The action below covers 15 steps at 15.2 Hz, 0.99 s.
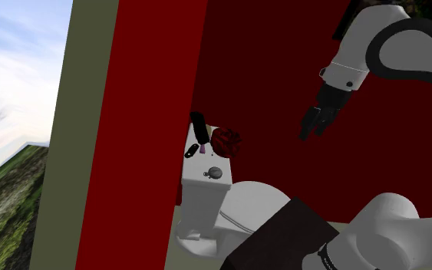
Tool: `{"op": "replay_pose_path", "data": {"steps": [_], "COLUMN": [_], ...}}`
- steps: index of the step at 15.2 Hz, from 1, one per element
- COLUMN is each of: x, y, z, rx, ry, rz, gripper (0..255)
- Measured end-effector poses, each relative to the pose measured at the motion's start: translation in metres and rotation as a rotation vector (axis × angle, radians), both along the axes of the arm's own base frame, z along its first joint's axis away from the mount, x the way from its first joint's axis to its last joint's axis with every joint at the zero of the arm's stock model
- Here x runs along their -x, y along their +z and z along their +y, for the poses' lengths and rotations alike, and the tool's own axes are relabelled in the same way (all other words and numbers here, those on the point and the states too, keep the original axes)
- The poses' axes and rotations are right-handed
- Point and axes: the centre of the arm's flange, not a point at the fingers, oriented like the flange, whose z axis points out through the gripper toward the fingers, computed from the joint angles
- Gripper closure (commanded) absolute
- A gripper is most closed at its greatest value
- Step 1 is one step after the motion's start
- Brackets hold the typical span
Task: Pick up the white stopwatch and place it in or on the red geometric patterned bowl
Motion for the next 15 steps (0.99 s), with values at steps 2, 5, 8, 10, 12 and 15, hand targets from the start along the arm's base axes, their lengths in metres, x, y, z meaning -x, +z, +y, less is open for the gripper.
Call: {"op": "replay_pose_path", "data": {"steps": [2,5,8,10,12,15], "x": [-0.001,-0.016,-0.033,-0.042,-0.055,-0.07], "y": [-0.005,-0.034,-0.07,-0.092,-0.114,-0.15], "z": [0.001,-0.003,-0.006,-0.003,-0.004,-0.005], "rx": [0.001,0.008,0.017,0.023,0.028,0.036], "ry": [0.008,0.052,0.103,0.139,0.174,0.227], "rz": [-0.003,-0.019,-0.039,-0.054,-0.069,-0.089], "gripper": [0,0,0,0,0,0]}}
